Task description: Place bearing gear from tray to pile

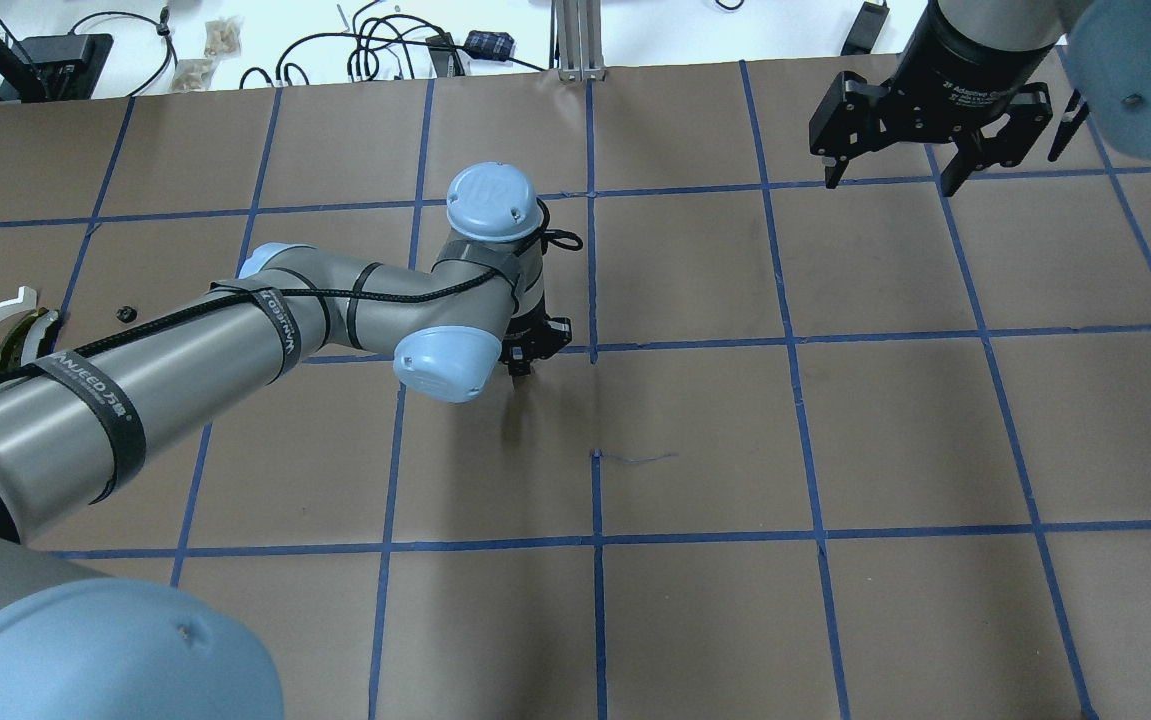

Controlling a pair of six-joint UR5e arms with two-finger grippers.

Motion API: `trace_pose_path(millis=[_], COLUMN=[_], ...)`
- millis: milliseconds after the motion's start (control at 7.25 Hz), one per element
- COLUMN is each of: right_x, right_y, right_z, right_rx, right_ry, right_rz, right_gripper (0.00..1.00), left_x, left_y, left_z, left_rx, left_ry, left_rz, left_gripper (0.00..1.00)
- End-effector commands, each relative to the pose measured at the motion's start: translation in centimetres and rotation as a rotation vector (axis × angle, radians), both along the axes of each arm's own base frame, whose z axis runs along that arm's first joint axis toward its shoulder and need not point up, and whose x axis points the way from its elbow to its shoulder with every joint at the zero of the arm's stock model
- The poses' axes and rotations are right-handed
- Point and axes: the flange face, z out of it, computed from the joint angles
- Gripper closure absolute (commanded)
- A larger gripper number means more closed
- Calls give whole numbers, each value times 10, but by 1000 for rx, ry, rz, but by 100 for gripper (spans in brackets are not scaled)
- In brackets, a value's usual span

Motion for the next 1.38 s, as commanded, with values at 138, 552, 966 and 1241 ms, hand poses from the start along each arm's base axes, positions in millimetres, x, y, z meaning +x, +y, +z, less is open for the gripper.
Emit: trace_pose_path(millis=[138,552,966,1241], right_x=[0,0,0,0], right_y=[0,1,1,1], right_z=[0,1,1,1], right_rx=[-1,-1,-2,-2], right_ry=[0,2,-1,-1], right_rz=[-1,-1,-1,-3], right_gripper=[0,0,0,0], left_x=[55,272,457,499], left_y=[-22,-38,-37,-76], left_z=[34,86,78,68], left_rx=[-37,7,-45,-82], left_ry=[-38,-25,45,29], left_rz=[23,-231,-386,-399], left_gripper=[100,100,100,100])
